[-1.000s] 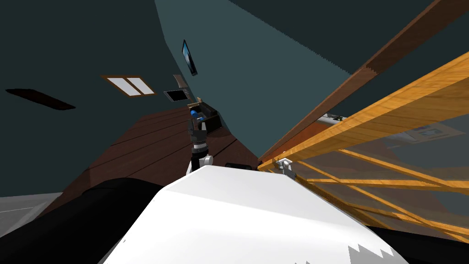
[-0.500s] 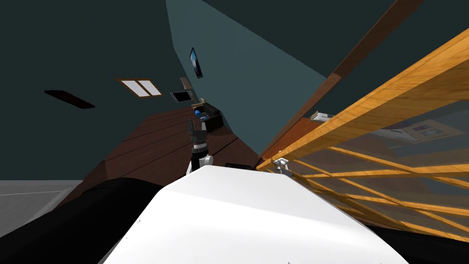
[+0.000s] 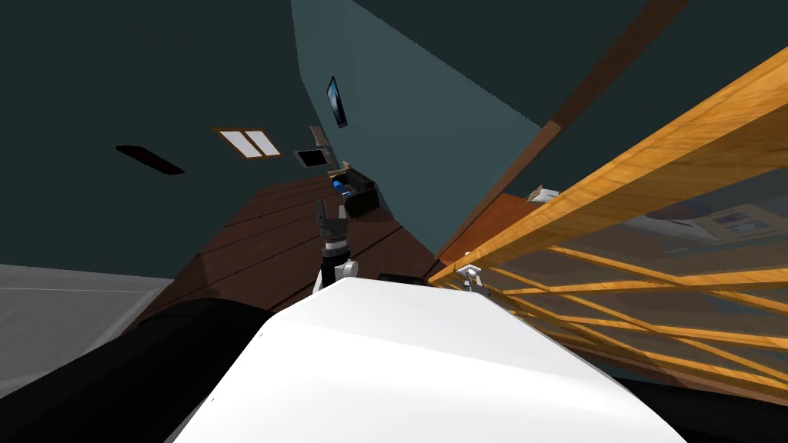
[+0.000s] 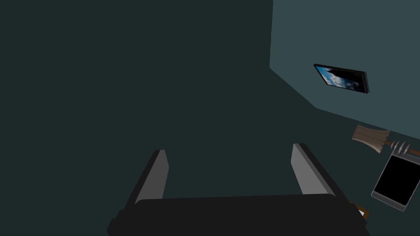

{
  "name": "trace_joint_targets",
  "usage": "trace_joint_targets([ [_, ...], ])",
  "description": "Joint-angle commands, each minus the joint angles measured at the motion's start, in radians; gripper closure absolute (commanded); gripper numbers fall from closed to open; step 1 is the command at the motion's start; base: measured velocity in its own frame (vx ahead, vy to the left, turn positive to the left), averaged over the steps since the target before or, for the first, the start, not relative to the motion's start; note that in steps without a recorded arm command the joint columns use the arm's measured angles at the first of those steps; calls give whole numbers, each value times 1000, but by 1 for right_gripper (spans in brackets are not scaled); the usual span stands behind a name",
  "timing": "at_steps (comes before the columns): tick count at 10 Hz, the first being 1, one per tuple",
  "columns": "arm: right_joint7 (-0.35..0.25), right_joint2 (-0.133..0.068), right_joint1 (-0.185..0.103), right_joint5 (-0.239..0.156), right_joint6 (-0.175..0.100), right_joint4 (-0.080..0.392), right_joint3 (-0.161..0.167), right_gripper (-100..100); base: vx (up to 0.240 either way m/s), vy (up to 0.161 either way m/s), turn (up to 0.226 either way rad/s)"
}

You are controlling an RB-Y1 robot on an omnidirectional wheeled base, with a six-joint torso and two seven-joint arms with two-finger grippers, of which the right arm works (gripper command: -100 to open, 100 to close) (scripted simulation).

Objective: Pull the door open

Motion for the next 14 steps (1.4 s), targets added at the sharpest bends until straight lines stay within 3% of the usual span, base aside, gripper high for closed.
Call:
trace_joint_targets([
  [1, -16, -9, 13, 18, -17, 3, 23, 100, -268, 14, 86],
  [3, -18, -12, 12, 20, -22, 4, 24, 100, -193, -9, 36],
  [9, -79, -59, 21, 66, -94, 51, 79, 100, -239, -19, 127],
  [11, -80, -61, 18, 67, -95, 51, 81, 100, -177, 7, 47],
  [14, -102, -77, 12, 82, -120, 78, 95, 100, -208, -19, 121],
])
